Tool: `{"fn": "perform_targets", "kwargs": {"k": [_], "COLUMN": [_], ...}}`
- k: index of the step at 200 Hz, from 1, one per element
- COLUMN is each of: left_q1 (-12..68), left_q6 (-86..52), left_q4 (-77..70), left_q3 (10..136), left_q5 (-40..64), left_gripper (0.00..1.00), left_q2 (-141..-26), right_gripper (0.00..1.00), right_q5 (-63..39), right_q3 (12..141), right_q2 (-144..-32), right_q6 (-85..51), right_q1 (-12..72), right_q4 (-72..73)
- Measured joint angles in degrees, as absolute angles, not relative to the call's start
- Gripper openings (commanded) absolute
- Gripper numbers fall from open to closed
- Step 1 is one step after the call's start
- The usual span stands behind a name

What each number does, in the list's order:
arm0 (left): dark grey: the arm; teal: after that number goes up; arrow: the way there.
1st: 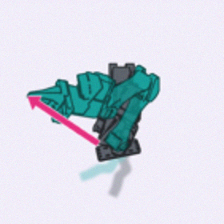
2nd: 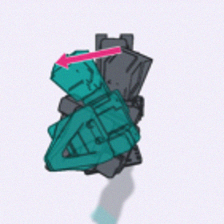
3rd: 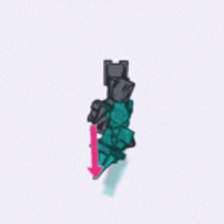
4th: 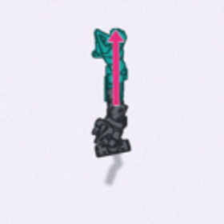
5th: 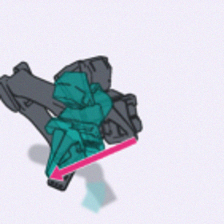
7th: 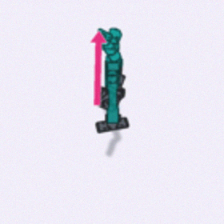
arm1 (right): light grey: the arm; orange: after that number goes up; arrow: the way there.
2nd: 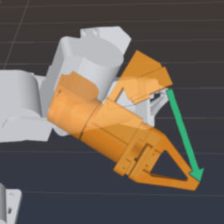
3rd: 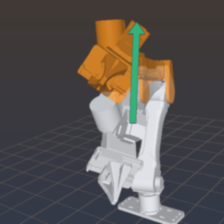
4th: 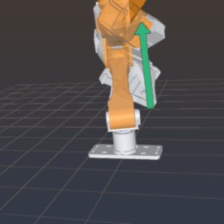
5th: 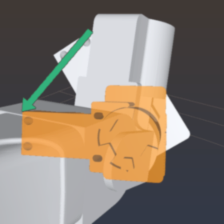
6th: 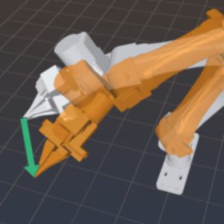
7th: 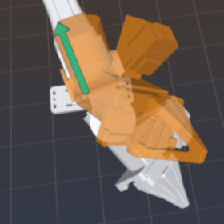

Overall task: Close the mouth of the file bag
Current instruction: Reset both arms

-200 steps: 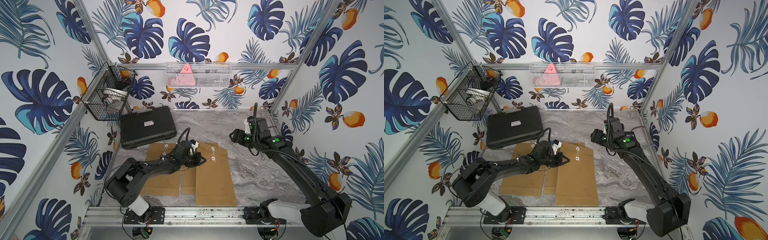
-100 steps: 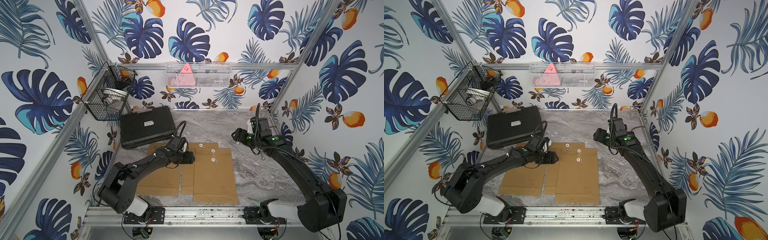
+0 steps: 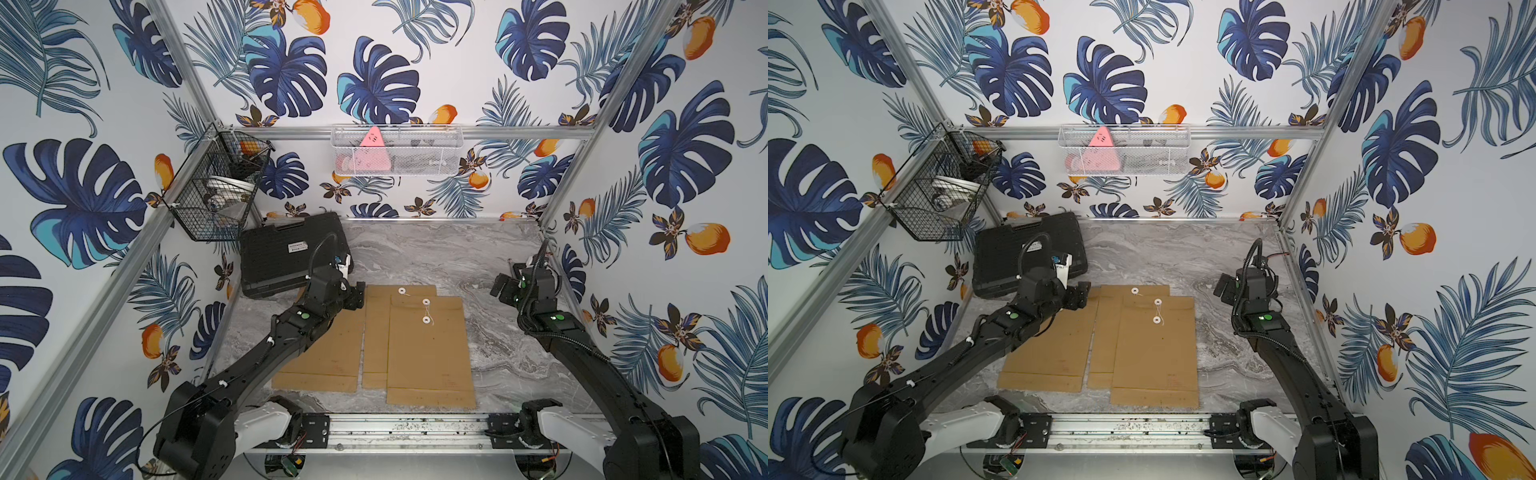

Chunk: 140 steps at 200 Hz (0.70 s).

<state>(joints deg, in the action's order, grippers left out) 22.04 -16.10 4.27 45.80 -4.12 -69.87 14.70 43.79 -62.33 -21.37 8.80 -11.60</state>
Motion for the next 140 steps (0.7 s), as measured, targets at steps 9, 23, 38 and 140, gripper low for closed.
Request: {"fn": "perform_targets", "kwargs": {"k": [9, 23, 38, 140], "left_q1": [22.0, 22.8, 26.1, 36.3], "left_q6": [-19.9, -24.5, -29.0, -39.1], "left_q4": [6.1, 9.5, 13.4, 11.9], "left_q3": [47.4, 47.8, 45.5, 40.9], "left_q5": [-1.1, 2.7, 5.4, 13.6], "left_gripper": [0.69, 0.70, 0.72, 0.73], "left_q2": [-72.3, -75.3, -75.8, -86.5], "right_gripper": [0.92, 0.87, 0.83, 0.51], "right_q5": [13.4, 9.9, 5.4, -23.2], "right_q3": [46.8, 50.7, 52.2, 37.4], "right_q2": [-63.8, -66.1, -67.5, -75.0], "right_q6": [-23.9, -27.1, -30.0, -35.4], "right_q1": [8.8, 8.8, 8.9, 9.3], "right_q4": [-14.2, -19.5, -24.9, -35.0]}}
